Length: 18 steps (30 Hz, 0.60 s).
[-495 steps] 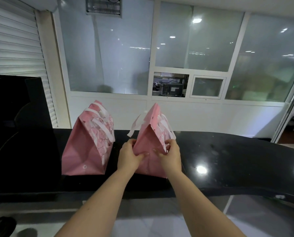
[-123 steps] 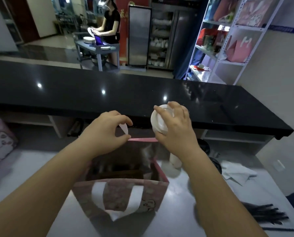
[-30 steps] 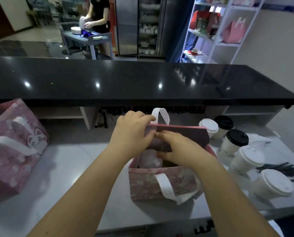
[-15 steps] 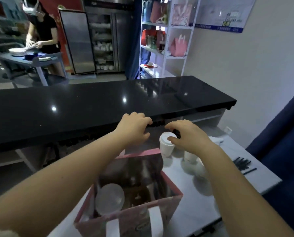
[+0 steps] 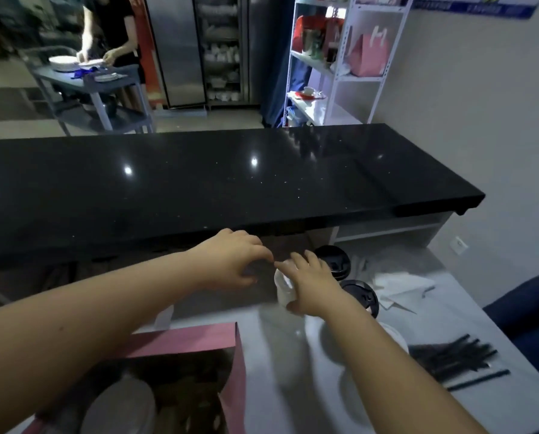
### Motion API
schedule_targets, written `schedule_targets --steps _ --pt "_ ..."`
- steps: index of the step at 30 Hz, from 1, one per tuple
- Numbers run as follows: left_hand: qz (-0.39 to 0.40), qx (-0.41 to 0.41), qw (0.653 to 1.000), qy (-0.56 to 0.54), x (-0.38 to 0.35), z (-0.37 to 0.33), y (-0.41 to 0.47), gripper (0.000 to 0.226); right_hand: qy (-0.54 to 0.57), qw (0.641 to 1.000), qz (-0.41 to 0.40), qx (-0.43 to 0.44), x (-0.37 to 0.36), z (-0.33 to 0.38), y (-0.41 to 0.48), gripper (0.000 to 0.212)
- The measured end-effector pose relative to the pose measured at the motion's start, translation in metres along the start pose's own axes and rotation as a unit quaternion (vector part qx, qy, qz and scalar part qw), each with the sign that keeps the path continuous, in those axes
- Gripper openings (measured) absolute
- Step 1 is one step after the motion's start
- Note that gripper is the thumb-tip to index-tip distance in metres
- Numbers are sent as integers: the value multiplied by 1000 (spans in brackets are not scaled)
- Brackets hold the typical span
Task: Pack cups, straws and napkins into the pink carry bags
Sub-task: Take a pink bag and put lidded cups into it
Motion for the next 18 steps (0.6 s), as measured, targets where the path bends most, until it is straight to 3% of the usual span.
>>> schedule_targets --steps 2,6,10,14,18 --pt "-8 13 1000 -15 0 1 4 49 -22 1000 6 -1 -7 -2 11 88" --pt "-22 31 999 -30 3 2 6 48 -40 999 -11 0 -19 3 22 77" --pt "-40 37 998 -37 12 -3 1 48 -53 997 -44 45 -23 13 12 78" --pt "-64 40 997 -35 23 -6 -17 48 -7 992 -91 82 -2 21 -11 78" --pt "-97 31 994 -27 37 -9 -46 45 10 987 -146 67 37 29 -40 81"
Point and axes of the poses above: each hand's wrist, its own y-axis towards the middle knuckle, its own x-axis out of the back of the hand, z = x × y, the point moved 1 cm from there along y, towards the middle knuckle
